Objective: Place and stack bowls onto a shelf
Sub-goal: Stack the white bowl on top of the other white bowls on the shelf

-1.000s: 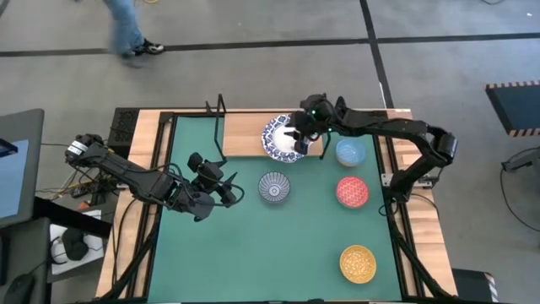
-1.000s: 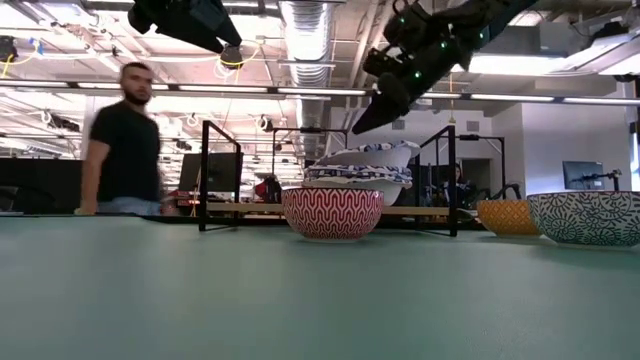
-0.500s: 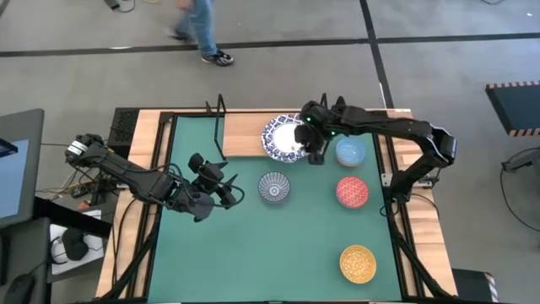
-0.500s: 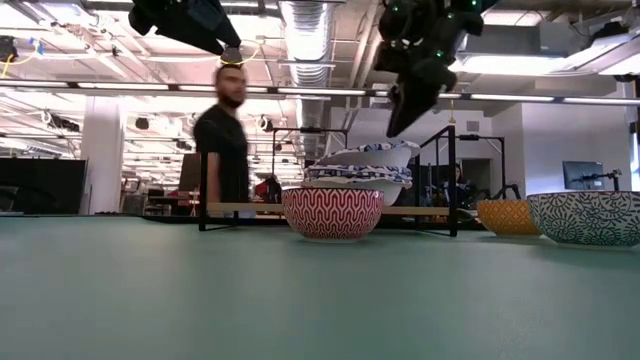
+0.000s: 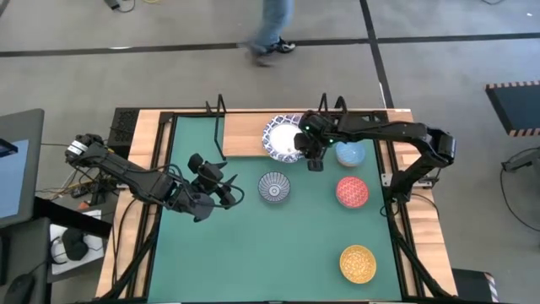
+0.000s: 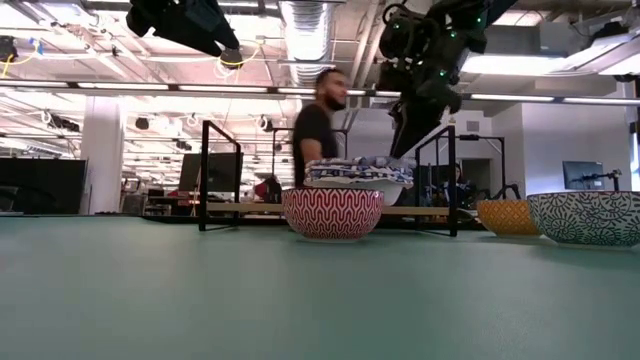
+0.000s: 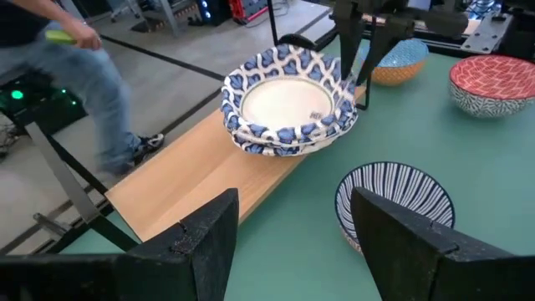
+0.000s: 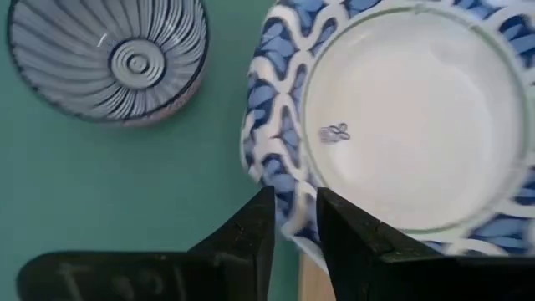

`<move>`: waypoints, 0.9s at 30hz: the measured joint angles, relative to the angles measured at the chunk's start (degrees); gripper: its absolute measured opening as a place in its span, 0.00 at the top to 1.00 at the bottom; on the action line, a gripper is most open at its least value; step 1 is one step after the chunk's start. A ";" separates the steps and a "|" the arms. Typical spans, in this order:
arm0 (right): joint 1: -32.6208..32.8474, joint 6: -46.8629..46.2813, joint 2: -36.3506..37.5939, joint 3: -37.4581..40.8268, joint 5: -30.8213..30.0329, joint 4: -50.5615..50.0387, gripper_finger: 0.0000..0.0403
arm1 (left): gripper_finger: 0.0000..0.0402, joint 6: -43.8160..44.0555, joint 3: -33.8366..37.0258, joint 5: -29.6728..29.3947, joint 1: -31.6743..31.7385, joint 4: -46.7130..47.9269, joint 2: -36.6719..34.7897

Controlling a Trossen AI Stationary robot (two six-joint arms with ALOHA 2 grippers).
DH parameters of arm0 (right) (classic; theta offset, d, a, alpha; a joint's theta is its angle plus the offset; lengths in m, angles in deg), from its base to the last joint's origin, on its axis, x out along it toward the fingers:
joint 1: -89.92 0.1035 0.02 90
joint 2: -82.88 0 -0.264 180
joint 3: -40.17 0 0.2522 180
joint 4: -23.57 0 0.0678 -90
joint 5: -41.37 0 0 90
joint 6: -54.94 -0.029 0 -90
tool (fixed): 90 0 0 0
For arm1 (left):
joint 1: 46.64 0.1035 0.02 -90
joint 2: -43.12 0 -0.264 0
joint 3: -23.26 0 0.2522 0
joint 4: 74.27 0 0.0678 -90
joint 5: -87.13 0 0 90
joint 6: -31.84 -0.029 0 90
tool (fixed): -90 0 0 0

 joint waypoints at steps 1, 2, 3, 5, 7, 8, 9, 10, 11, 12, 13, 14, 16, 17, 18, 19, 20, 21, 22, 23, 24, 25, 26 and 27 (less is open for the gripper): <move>0.01 0.00 -0.05 0.59 0.00 1.91 0.72 | 0.46 0.05 0.00 0.02 0.00 -0.01 0.00; -0.02 -0.03 -0.05 1.18 0.02 3.98 0.73 | 0.46 0.08 0.00 0.01 0.00 -0.02 0.00; -0.02 -0.12 -0.03 1.80 0.02 6.65 0.74 | 0.46 0.09 0.00 0.00 0.00 -0.02 0.00; -0.20 -0.13 -0.05 2.45 0.00 10.63 0.74 | 0.46 0.09 0.00 -0.07 0.00 -0.04 0.02; -0.28 -0.11 -0.05 2.47 -0.33 12.31 0.75 | 0.46 0.00 0.00 -0.33 0.04 -0.05 0.01; -0.28 -0.15 -0.05 2.45 -0.76 13.65 0.75 | 0.46 -0.02 0.00 -0.33 0.04 -0.04 0.01; -0.28 -0.15 -0.01 2.45 -1.42 14.60 0.75 | 0.46 -0.08 0.00 -0.33 0.04 -0.04 0.01; -0.29 -0.30 0.15 2.45 -1.76 15.17 0.75 | 0.46 -0.17 0.00 -0.35 0.04 -0.04 0.00; -0.55 -0.68 0.32 2.45 -1.78 15.91 0.75 | 0.46 -0.26 0.00 -0.35 0.06 -0.04 0.00; -0.83 -1.43 0.41 2.45 -1.76 17.24 0.75 | 0.46 -0.28 0.00 -0.35 0.07 -0.04 0.00; -1.11 -2.57 0.45 2.39 -1.71 18.55 0.75 | 0.46 -0.28 0.00 -0.35 0.07 -0.04 0.00; -1.42 -3.74 0.45 2.38 -1.70 19.50 0.75 | 0.46 -0.27 0.00 -0.32 0.09 -0.05 0.02; -1.85 -5.38 -0.31 2.38 -1.68 21.61 0.75 | 0.46 -0.17 0.00 -0.33 0.21 -0.19 0.36; -1.92 -6.13 -0.80 2.38 -1.74 22.68 0.75 | 0.46 -0.19 0.00 -0.35 0.39 -0.45 0.80; -1.92 -6.74 -1.17 2.39 -1.73 23.45 0.75 | 0.46 -0.26 0.00 -0.09 0.48 -0.48 1.14; -1.89 -7.32 -1.58 2.43 -1.72 24.47 0.75 | 0.46 -0.26 0.00 0.31 0.65 -0.45 1.62; -1.83 -7.45 -1.99 2.42 -1.70 25.82 0.75 | 0.46 -0.23 0.00 0.65 1.02 -0.70 2.06; -1.77 -7.45 -2.32 2.34 -1.68 26.85 0.75 | 0.46 -0.27 0.00 0.85 1.40 -0.98 2.53; -1.78 -7.42 -2.77 2.34 -1.60 27.03 0.75 | 0.46 -0.40 0.00 1.09 1.82 -1.19 2.89; -1.91 -7.04 -3.35 2.34 -1.24 27.05 0.75 | 0.46 -0.80 0.00 1.79 2.26 -1.46 3.15; -2.16 -6.15 -4.11 2.34 -0.34 26.96 0.75 | 0.46 -1.38 0.00 2.70 2.83 -2.13 3.47; -2.54 -5.33 -4.87 2.35 0.73 26.49 0.75 | 0.46 -2.15 0.00 3.57 3.50 -3.15 3.62; -3.00 -4.80 -5.61 2.39 1.94 25.88 0.75 | 0.46 -3.29 0.00 4.42 3.95 -3.96 3.74; -3.37 -4.66 -6.37 2.43 2.89 25.73 0.75 | 0.46 -4.23 0.00 5.34 4.37 -4.51 3.76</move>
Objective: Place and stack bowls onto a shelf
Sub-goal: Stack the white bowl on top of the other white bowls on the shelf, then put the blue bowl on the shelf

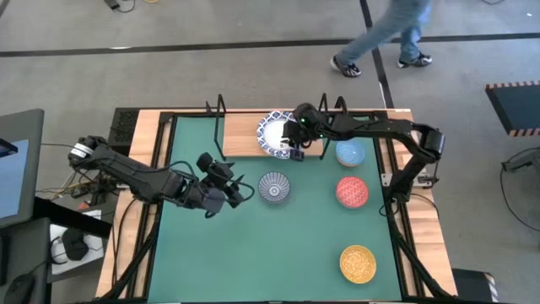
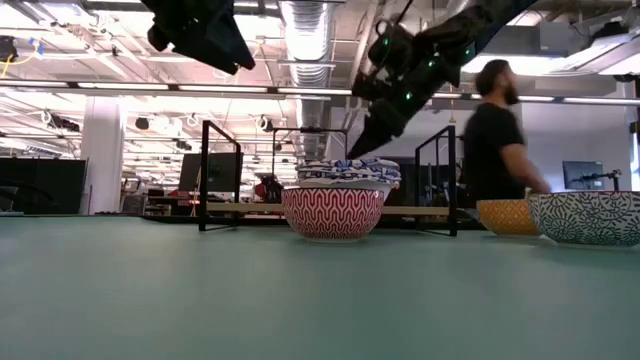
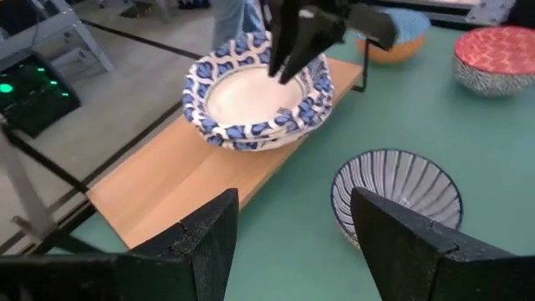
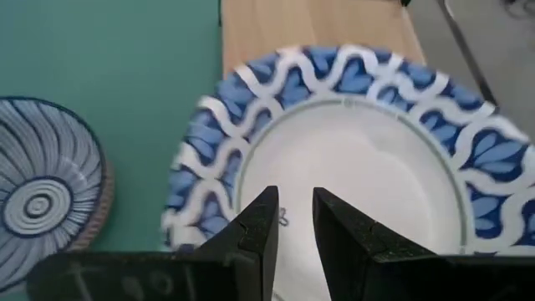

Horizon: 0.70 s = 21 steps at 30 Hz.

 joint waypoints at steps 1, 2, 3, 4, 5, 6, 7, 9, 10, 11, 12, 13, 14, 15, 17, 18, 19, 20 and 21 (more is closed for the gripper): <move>-0.29 0.00 -0.89 -0.06 0.26 0.23 0.75 | 0.46 -0.88 0.00 0.67 0.44 -0.75 0.00; -0.57 0.02 -1.68 -0.09 0.28 0.19 0.75 | 0.46 -1.80 0.00 0.85 0.84 -1.48 0.00; -0.86 0.02 -2.50 -0.07 0.26 -0.57 0.75 | 0.46 -2.22 0.00 0.97 1.16 -1.93 0.00; -1.23 0.04 -3.30 -0.05 0.21 -1.44 0.75 | 0.46 -2.62 0.00 1.01 1.40 -1.97 0.00; -1.58 0.05 -4.03 -0.04 0.19 -1.88 0.75 | 0.46 -3.02 0.00 1.05 1.65 -2.01 0.00; -1.86 0.07 -4.53 -0.04 0.19 -2.45 0.75 | 0.46 -3.28 0.00 1.05 1.86 -2.16 0.00; -2.22 0.07 -4.85 -0.10 0.14 -3.61 0.75 | 0.46 -3.44 0.00 1.02 1.91 -2.19 0.00; -3.01 0.19 -4.71 -0.43 -1.46 -6.29 0.75 | 0.46 -3.46 0.00 1.06 2.21 -2.19 0.00; -3.35 0.43 -4.31 -0.44 -2.74 -7.50 0.75 | 0.46 -3.46 0.00 1.14 2.23 -2.16 0.00; -3.66 0.50 -3.80 -0.44 -3.96 -8.65 0.75 | 0.46 -3.46 0.00 1.34 2.25 -2.15 0.00; -4.07 0.46 -3.13 -0.44 -4.80 -9.49 0.75 | 0.46 -3.65 0.00 1.51 2.33 -2.24 0.00; -4.51 0.42 -2.39 -0.42 -5.41 -10.17 0.75 | 0.46 -4.00 0.00 1.54 2.37 -2.41 0.00; -4.88 0.23 -1.60 -0.41 -5.82 -10.65 0.75 | 0.46 -4.22 0.00 1.64 2.39 -2.65 0.00; -5.30 0.14 -0.60 -0.41 -5.98 -10.84 0.75 | 0.46 -4.32 0.00 1.68 2.39 -2.81 0.00; -6.09 -0.44 1.37 -0.41 -5.99 -11.31 0.75 | 0.46 -4.36 0.00 1.68 2.39 -2.93 0.00; -6.35 -0.82 2.20 -0.41 -5.99 -11.60 0.75 | 0.46 -4.36 0.00 1.68 2.39 -3.01 0.00; -6.45 -1.20 3.01 -0.41 -6.01 -11.67 0.75 | 0.46 -4.36 0.00 1.70 2.39 -3.05 0.00; -6.46 -1.64 3.85 -0.41 -6.01 -11.77 0.75 | 0.46 -4.36 0.00 1.70 2.39 -3.05 0.00; -6.33 -2.27 4.87 -0.41 -6.01 -11.96 0.75 | 0.46 -4.36 0.00 1.72 2.39 -3.06 0.00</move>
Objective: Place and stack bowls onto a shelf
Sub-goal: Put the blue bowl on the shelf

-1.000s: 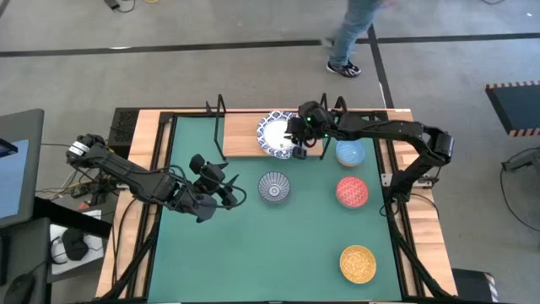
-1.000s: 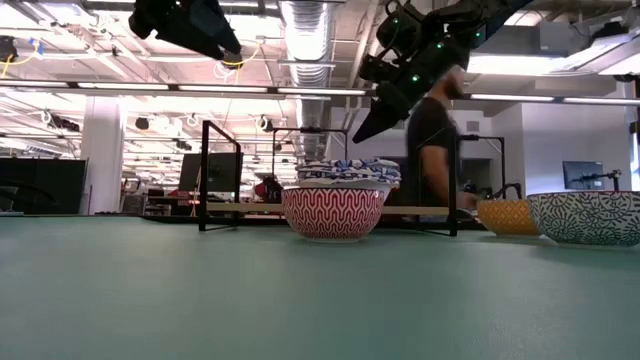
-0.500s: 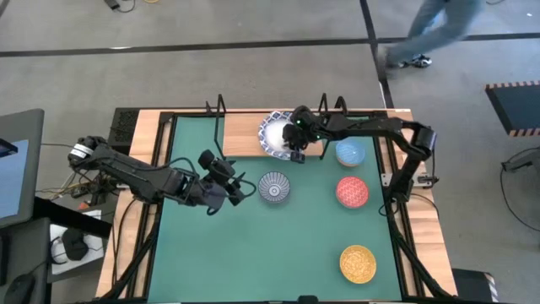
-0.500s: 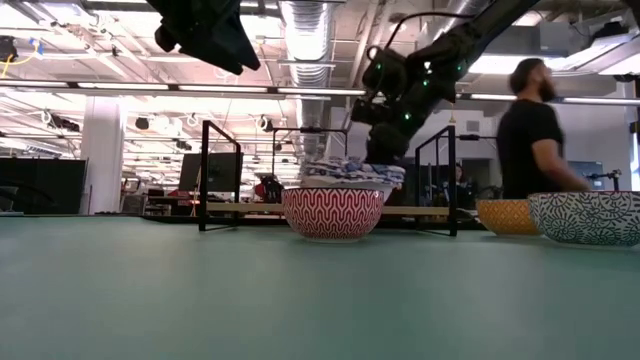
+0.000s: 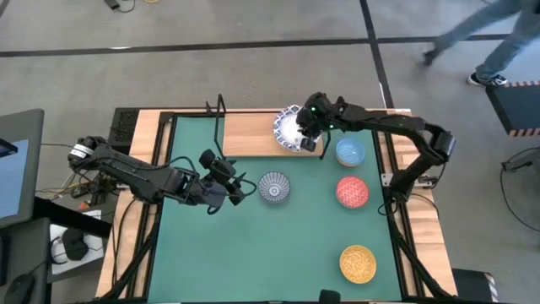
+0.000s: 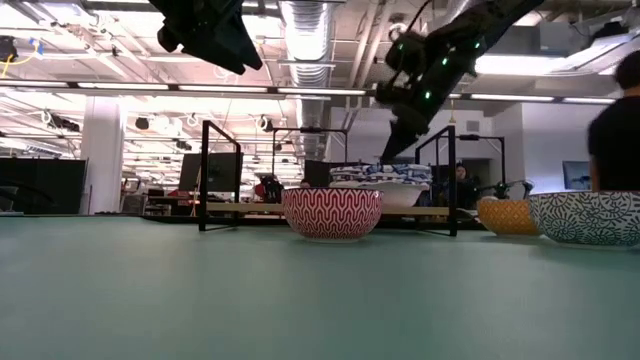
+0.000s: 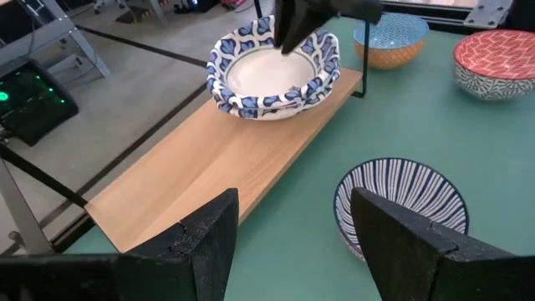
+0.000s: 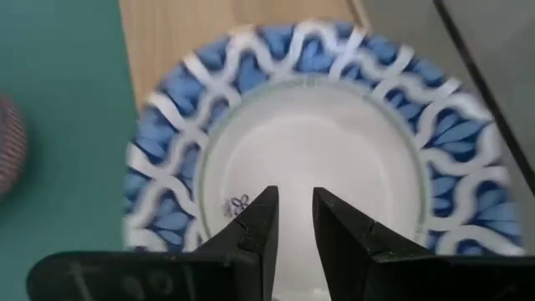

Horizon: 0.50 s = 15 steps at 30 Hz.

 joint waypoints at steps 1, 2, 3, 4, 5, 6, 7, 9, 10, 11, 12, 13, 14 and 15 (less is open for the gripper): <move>0.24 -0.69 1.13 0.02 0.01 0.06 0.75 | 0.46 0.00 0.00 0.13 0.00 0.01 0.00; 0.59 -1.44 2.32 0.00 0.03 0.31 0.75 | 0.46 -0.02 0.00 0.45 0.00 0.01 0.00; 0.93 -2.22 3.54 0.00 0.04 0.34 0.75 | 0.46 -0.04 0.00 0.76 0.00 0.01 0.00; 1.31 -3.13 4.72 0.00 0.04 0.04 0.75 | 0.46 -0.15 0.00 1.12 0.00 0.01 0.00; 1.92 -4.11 5.90 0.00 0.04 -0.20 0.75 | 0.46 -0.53 0.00 1.52 0.00 -0.01 0.00; 2.64 -5.13 7.08 0.00 0.04 -0.33 0.75 | 0.46 -0.84 0.00 1.76 0.00 -0.01 0.00; 3.38 -6.00 8.48 0.00 0.04 -0.74 0.75 | 0.46 -1.17 0.00 1.83 0.00 0.01 0.00; 5.23 -7.71 11.30 0.14 0.04 -1.66 0.75 | 0.46 -1.75 0.00 1.82 0.00 0.01 0.00; 6.27 -8.49 12.71 0.51 0.08 -1.76 0.75 | 0.46 -2.13 0.00 1.82 0.00 -0.01 0.00; 7.39 -9.26 13.95 1.00 0.09 -2.06 0.75 | 0.46 -2.23 0.00 1.84 0.00 -0.01 0.00; 8.55 -10.01 15.18 1.80 0.11 -1.99 0.75 | 0.46 -2.35 0.00 1.86 0.00 0.01 0.00; 9.66 -10.96 16.42 2.96 0.11 -1.47 0.75 | 0.46 -2.56 0.00 1.89 0.00 -0.01 0.00; 10.76 -11.97 17.72 4.38 0.11 -0.51 0.75 | 0.46 -2.58 0.00 1.97 0.00 0.01 0.00; 11.87 -13.12 19.09 6.04 0.11 0.66 0.75 | 0.46 -2.58 0.00 2.40 0.00 0.01 0.00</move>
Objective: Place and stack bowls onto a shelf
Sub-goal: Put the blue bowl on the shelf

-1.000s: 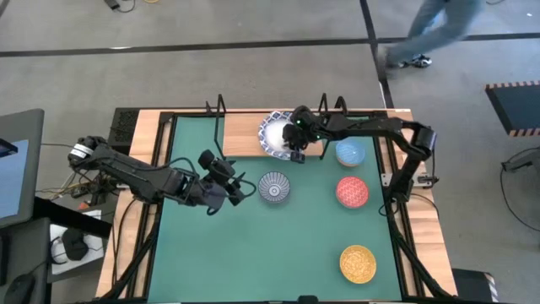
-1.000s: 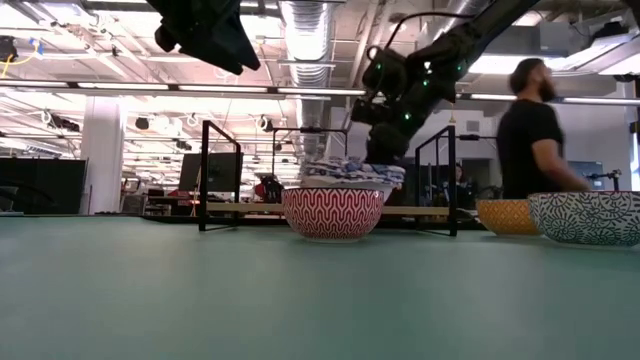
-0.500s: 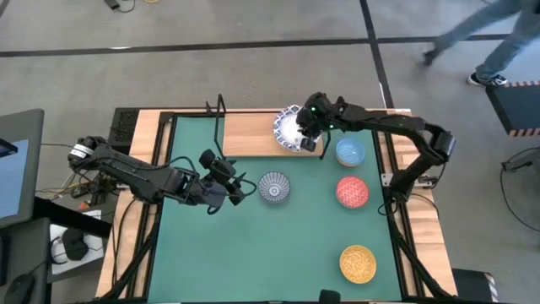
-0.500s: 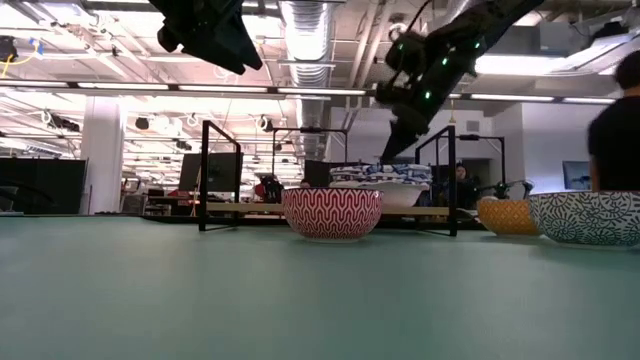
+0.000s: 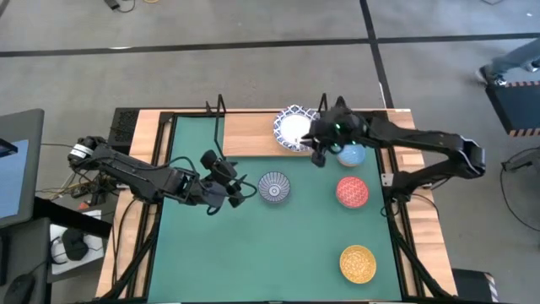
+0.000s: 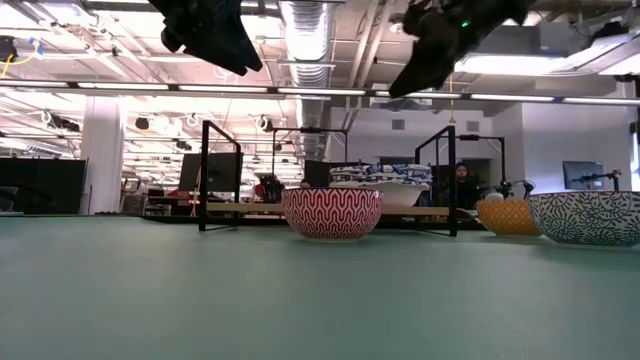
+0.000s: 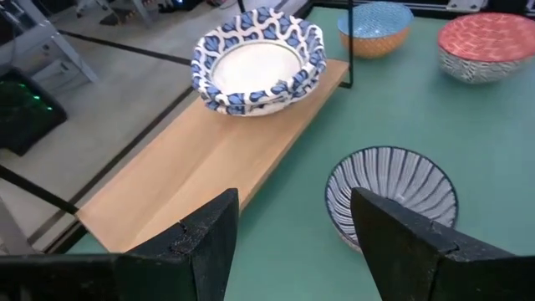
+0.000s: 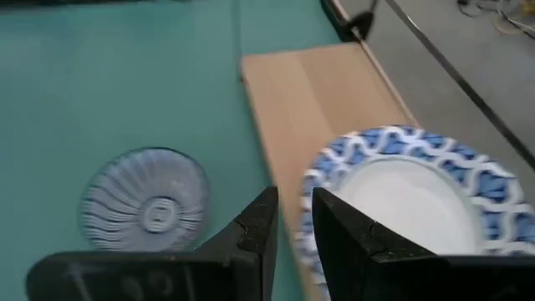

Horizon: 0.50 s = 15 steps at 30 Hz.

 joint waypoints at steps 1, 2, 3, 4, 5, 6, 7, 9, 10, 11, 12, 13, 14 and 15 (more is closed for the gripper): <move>1.02 -1.39 1.39 1.70 0.02 1.40 0.75 | 0.46 0.01 0.00 0.72 0.01 0.00 0.00; 2.03 -2.94 2.83 3.57 0.01 2.81 0.75 | 0.46 -0.01 0.00 1.28 0.02 0.00 0.00; 3.03 -4.68 4.10 5.40 0.00 3.79 0.75 | 0.46 0.00 0.00 1.74 0.02 0.01 0.00; 4.20 -6.77 5.25 7.30 0.00 5.11 0.75 | 0.46 -0.02 0.00 2.41 0.02 0.02 0.00; 5.51 -8.96 6.22 9.05 -0.04 6.41 0.75 | 0.46 -0.02 0.00 3.32 0.02 0.10 0.00; 6.95 -10.98 7.05 10.83 -0.14 7.90 0.75 | 0.46 -0.18 0.00 4.28 0.02 0.22 0.01; 8.65 -12.78 7.72 12.59 -0.25 9.61 0.75 | 0.46 -0.45 0.00 5.11 0.04 0.22 0.34; 12.43 -15.40 8.45 15.67 -2.77 13.73 0.74 | 0.46 -1.58 0.00 6.48 0.35 -0.45 1.01; 14.75 -16.15 8.52 17.09 -5.78 15.80 0.74 | 0.46 -2.31 0.05 7.66 0.46 -0.41 1.26; 17.09 -16.45 8.50 18.32 -9.51 17.64 0.74 | 0.46 -2.93 0.07 9.06 0.89 -1.02 1.90; 19.47 -16.57 8.19 19.41 -13.91 19.70 0.74 | 0.46 -4.01 0.02 10.56 1.46 -2.35 2.55; 21.65 -16.54 7.75 20.20 -18.19 21.42 0.74 | 0.46 -5.27 0.00 11.95 1.84 -2.95 2.99; 23.91 -16.57 7.19 20.82 -22.51 22.60 0.74 | 0.46 -6.27 0.13 13.15 2.18 -2.91 3.17; 25.95 -16.57 6.26 20.89 -26.36 23.03 0.74 | 0.46 -7.14 0.15 13.90 2.62 -3.91 3.94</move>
